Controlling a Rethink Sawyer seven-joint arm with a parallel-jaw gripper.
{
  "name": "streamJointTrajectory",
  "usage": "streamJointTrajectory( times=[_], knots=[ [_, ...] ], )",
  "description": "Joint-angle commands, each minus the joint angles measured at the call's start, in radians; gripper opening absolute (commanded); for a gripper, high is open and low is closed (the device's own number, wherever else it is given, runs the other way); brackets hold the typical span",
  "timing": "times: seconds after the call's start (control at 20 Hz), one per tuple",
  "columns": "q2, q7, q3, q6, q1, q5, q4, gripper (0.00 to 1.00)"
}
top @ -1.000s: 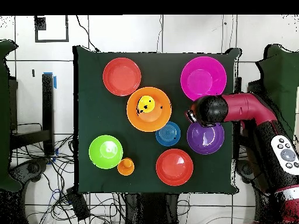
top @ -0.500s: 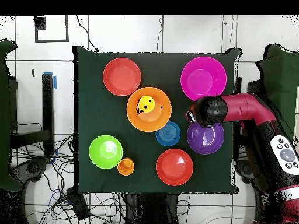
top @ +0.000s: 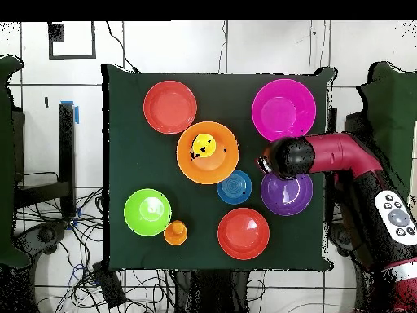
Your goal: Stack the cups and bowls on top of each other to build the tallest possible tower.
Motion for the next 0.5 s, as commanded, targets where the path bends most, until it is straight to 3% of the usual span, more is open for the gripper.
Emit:
streamJointTrajectory(
  times=[0.05, 0.5],
  knots=[
    [0.092, -0.188, -0.037, -0.064, -0.002, -0.048, 0.048, 1.00],
    [0.112, -0.196, -0.035, -0.074, -0.003, -0.045, 0.044, 1.00]
  ],
)
